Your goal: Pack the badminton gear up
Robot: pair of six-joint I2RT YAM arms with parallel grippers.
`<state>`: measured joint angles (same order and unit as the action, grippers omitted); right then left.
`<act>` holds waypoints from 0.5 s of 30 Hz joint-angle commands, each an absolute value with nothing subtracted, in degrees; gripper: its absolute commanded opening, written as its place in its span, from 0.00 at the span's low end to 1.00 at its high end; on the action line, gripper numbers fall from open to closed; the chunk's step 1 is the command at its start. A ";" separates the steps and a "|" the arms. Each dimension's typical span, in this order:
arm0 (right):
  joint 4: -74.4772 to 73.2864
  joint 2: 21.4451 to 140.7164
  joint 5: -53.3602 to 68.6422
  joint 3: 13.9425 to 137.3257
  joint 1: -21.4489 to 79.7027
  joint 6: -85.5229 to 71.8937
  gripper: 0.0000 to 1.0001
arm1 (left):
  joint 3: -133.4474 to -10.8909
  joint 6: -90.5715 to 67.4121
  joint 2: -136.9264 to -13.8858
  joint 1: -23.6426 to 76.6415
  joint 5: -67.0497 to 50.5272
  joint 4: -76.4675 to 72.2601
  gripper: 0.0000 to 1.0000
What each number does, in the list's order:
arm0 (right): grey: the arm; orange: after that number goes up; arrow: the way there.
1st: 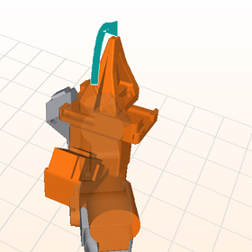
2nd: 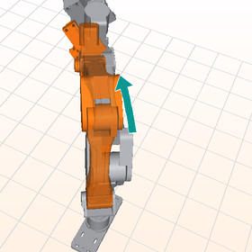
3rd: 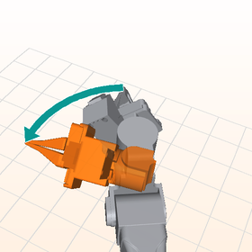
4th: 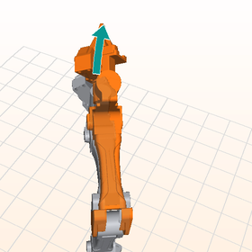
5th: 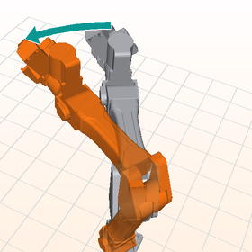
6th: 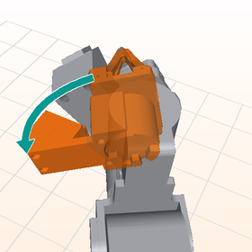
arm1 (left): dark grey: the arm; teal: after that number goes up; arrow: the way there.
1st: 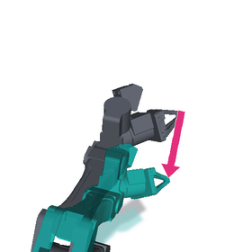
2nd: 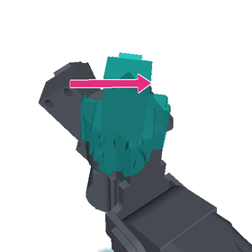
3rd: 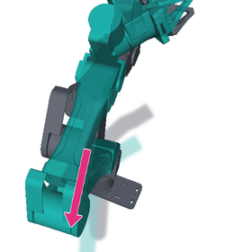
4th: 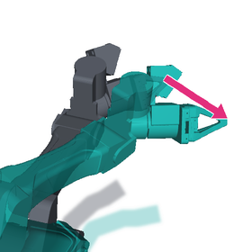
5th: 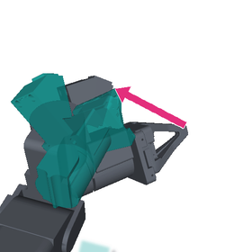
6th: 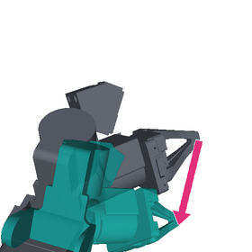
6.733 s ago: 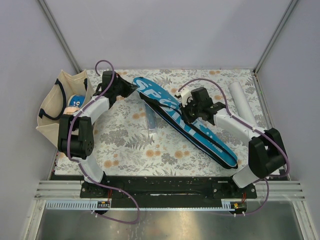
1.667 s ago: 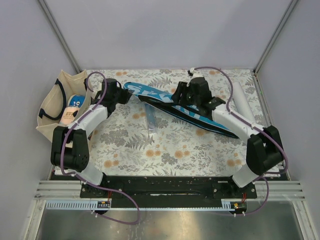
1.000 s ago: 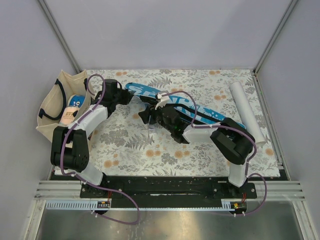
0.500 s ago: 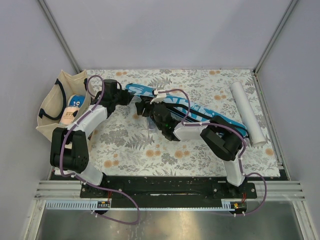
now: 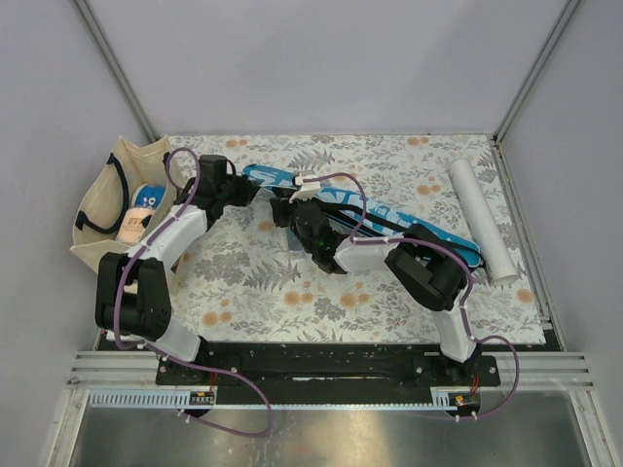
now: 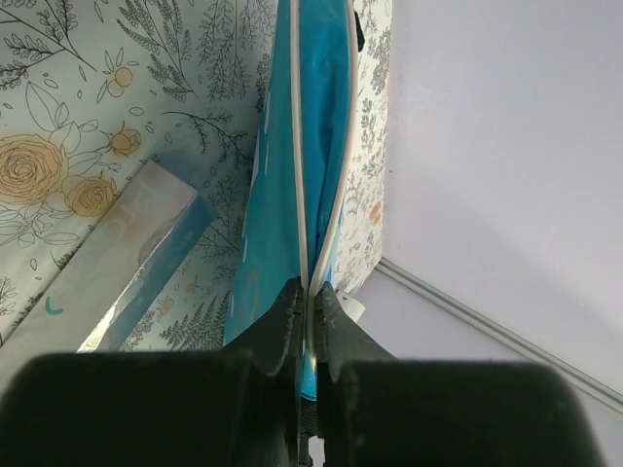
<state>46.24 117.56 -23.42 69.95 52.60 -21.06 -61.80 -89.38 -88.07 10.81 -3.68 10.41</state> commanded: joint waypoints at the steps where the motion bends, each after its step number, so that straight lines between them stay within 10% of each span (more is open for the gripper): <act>1: 51.24 117.51 -24.17 72.60 52.47 -18.72 0.23 | -63.28 -90.27 -84.81 11.16 -6.42 9.49 0.00; 15: 52.82 117.25 -21.18 72.86 52.47 -16.70 0.31 | -63.19 -89.47 -84.99 11.16 -5.98 9.84 0.00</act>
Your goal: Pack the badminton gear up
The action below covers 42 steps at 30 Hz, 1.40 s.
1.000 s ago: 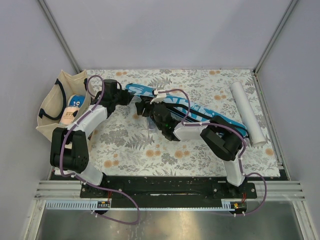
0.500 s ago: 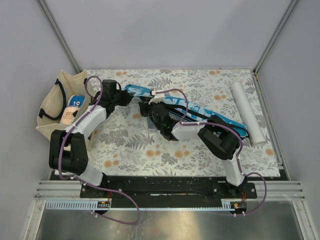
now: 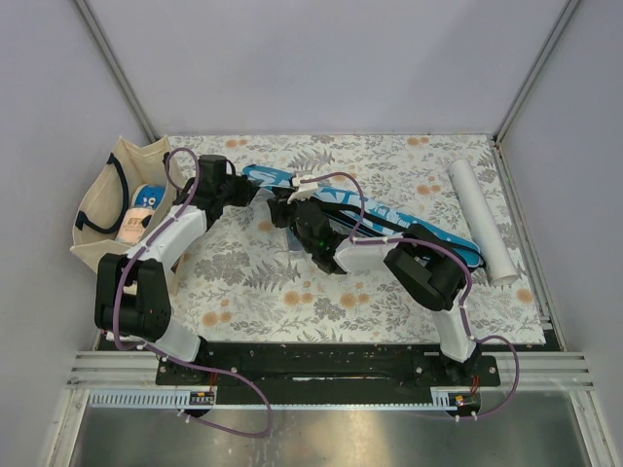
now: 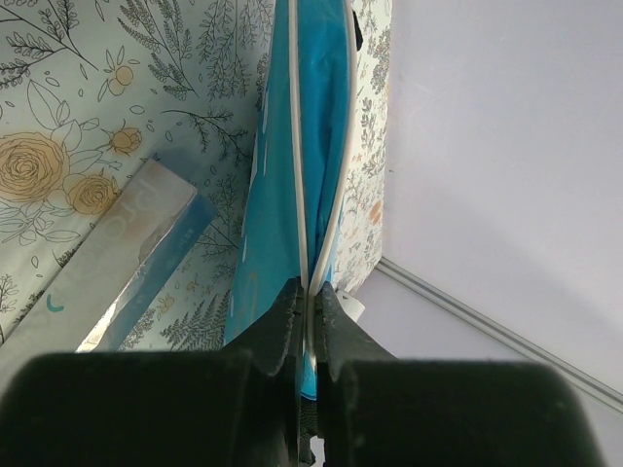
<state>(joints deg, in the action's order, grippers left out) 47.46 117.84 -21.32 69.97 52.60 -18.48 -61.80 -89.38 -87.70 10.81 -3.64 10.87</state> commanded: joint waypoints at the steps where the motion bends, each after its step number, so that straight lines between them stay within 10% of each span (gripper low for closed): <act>1: 52.82 117.25 -21.27 72.86 52.47 -16.70 0.31 | -63.11 -89.47 -84.99 11.08 -5.89 9.84 0.00; 13: 54.57 117.42 -22.06 73.30 52.47 -18.72 0.31 | -61.88 -89.30 -83.76 11.16 -5.28 9.58 0.00; 24: 55.11 116.98 -21.63 73.13 52.47 -20.30 0.00 | -61.70 -89.47 -84.11 11.16 -4.83 9.84 0.00; 42: 50.71 106.08 -17.95 56.43 49.31 -19.16 0.00 | -67.32 -88.59 -85.34 11.25 -0.26 12.74 0.00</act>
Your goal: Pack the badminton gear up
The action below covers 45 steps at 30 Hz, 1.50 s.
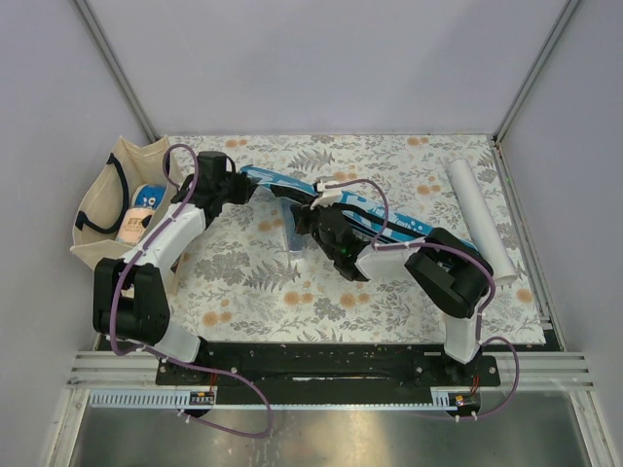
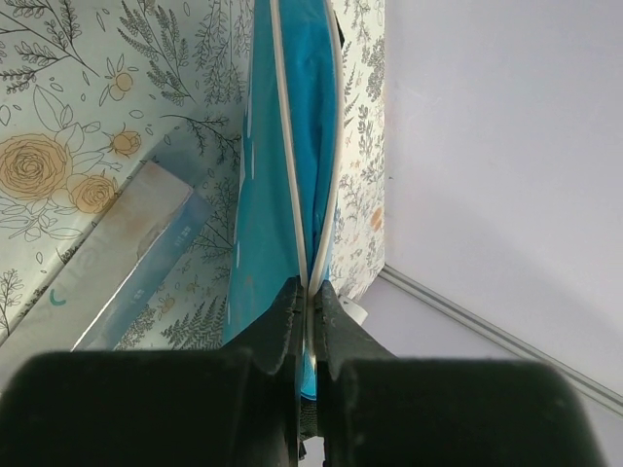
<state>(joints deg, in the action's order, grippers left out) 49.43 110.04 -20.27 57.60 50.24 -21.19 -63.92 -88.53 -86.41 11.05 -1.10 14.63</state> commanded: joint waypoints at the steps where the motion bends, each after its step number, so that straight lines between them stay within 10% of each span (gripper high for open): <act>1: 51.06 106.17 -16.45 56.77 49.31 -18.90 0.00 | -67.32 -88.77 -85.34 11.42 -0.26 12.92 0.00; 20: 48.27 113.29 -16.43 68.72 50.19 -26.80 0.40 | -69.69 -92.02 -86.57 12.39 -1.32 18.98 0.00; 35: 50.19 116.10 -21.36 72.24 50.19 -28.30 0.41 | -68.82 -92.64 -85.70 13.10 -1.14 20.74 0.00; 45: 55.28 116.63 -20.22 72.33 50.27 -27.42 0.25 | -68.91 -92.29 -85.34 13.09 -0.26 21.88 0.00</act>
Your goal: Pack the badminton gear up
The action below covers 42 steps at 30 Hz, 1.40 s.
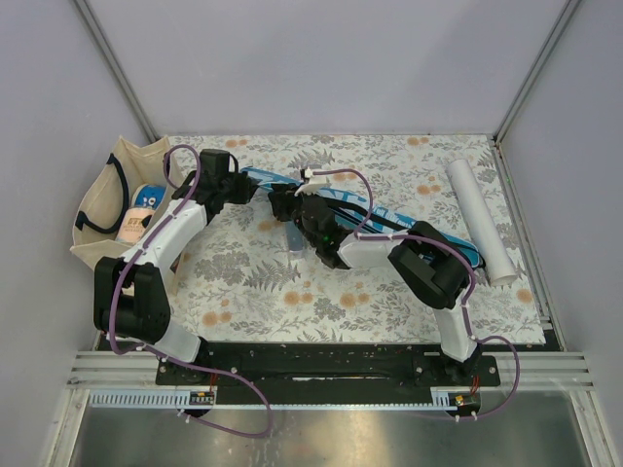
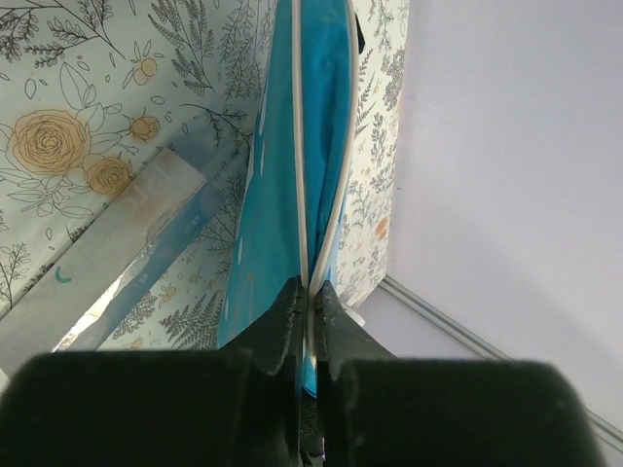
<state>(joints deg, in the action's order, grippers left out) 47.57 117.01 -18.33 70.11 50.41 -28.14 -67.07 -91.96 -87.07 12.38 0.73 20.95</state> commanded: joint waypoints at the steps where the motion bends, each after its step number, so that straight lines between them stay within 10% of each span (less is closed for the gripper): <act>1: 55.28 116.72 -19.52 72.42 50.27 -27.16 0.26 | -68.91 -92.29 -85.43 13.10 -0.26 21.80 0.00; 22: 57.57 115.75 -15.91 71.81 50.27 -24.44 0.00 | -68.20 -92.90 -85.43 13.10 -0.70 21.09 0.00; 42: 46.49 104.51 -23.30 53.88 48.25 -22.33 0.00 | -73.65 -88.69 -83.94 13.10 9.31 21.44 0.00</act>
<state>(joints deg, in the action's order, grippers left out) 48.01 108.55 -18.79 57.82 50.35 -25.45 -68.29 -90.52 -87.07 15.44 0.82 24.51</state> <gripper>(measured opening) 0.094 0.049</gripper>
